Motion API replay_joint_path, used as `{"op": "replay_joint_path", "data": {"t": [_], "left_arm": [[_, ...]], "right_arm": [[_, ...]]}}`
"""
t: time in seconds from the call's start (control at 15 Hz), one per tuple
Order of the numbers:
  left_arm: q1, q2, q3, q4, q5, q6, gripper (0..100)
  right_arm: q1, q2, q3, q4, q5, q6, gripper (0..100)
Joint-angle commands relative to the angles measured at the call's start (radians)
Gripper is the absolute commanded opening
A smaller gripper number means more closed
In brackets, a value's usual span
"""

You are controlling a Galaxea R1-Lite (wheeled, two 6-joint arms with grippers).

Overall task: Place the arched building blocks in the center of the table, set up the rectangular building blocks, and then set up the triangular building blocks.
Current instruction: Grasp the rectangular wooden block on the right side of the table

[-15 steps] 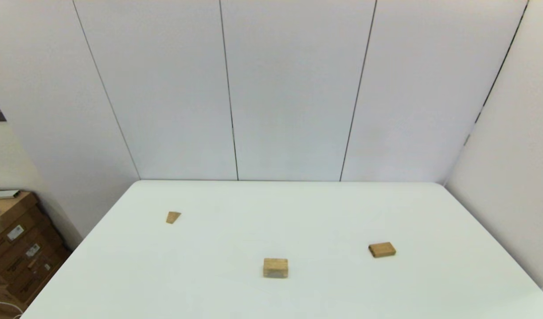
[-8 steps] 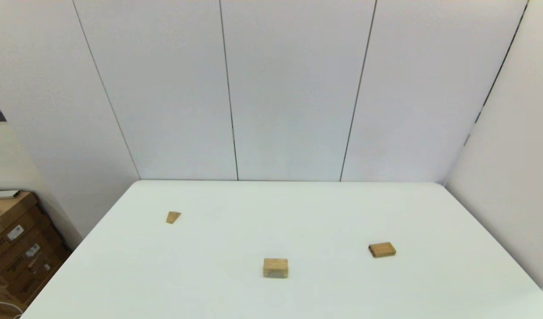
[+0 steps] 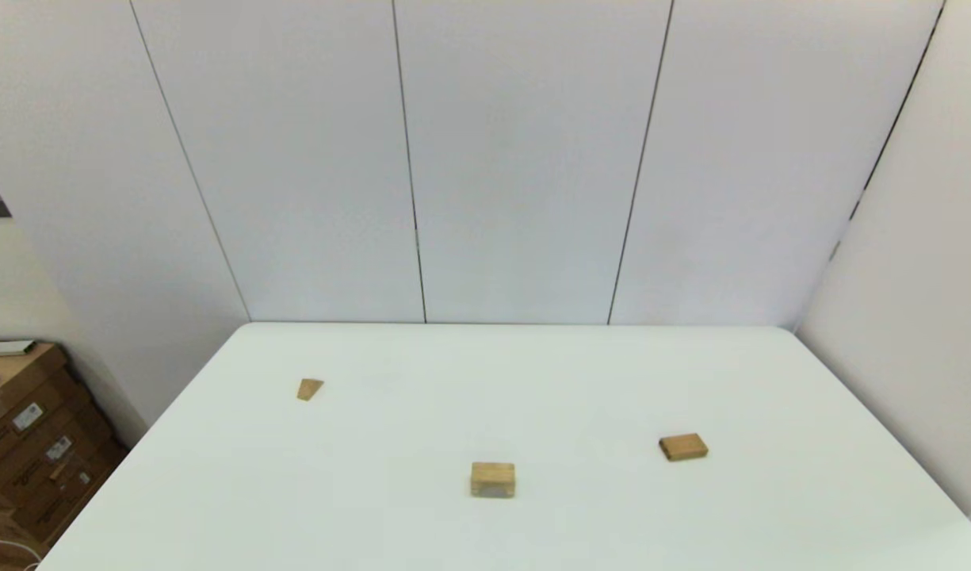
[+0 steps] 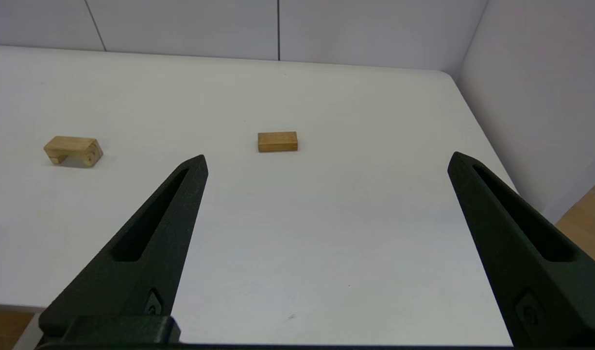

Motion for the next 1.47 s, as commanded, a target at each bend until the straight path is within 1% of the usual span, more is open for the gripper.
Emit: {"op": "replay_joint_path", "data": {"t": [0.07,0.33,0.4,0.6,0.67,0.93,1.0,1.2,1.47], "left_arm": [[0.000,0.002,0.000,0.000,0.002,0.000,100],[0.000,0.002,0.000,0.000,0.000,0.000,100],[0.000,0.002,0.000,0.000,0.002,0.000,100],[0.000,0.002,0.000,0.000,0.000,0.000,100],[0.000,0.002,0.000,0.000,0.002,0.002,100],[0.000,0.002,0.000,0.000,0.000,0.000,100],[0.000,0.002,0.000,0.000,0.000,0.000,100],[0.000,0.002,0.000,0.000,0.000,0.002,100],[0.000,0.002,0.000,0.000,0.002,0.000,100]], "right_arm": [[0.000,0.000,0.000,0.000,0.000,0.000,100],[0.000,0.000,0.001,-0.001,0.000,0.000,100],[0.000,0.000,0.001,-0.003,0.003,-0.013,100],[0.000,0.006,0.000,0.002,0.002,-0.019,100],[0.000,0.044,0.000,0.004,0.007,-0.030,100],[0.003,0.219,-0.118,0.004,0.002,-0.002,100],[0.009,0.328,-0.180,0.007,0.003,0.006,100],[0.017,0.544,-0.302,0.011,0.014,0.113,100],[0.017,0.719,-0.361,0.013,0.054,0.164,100]]}}
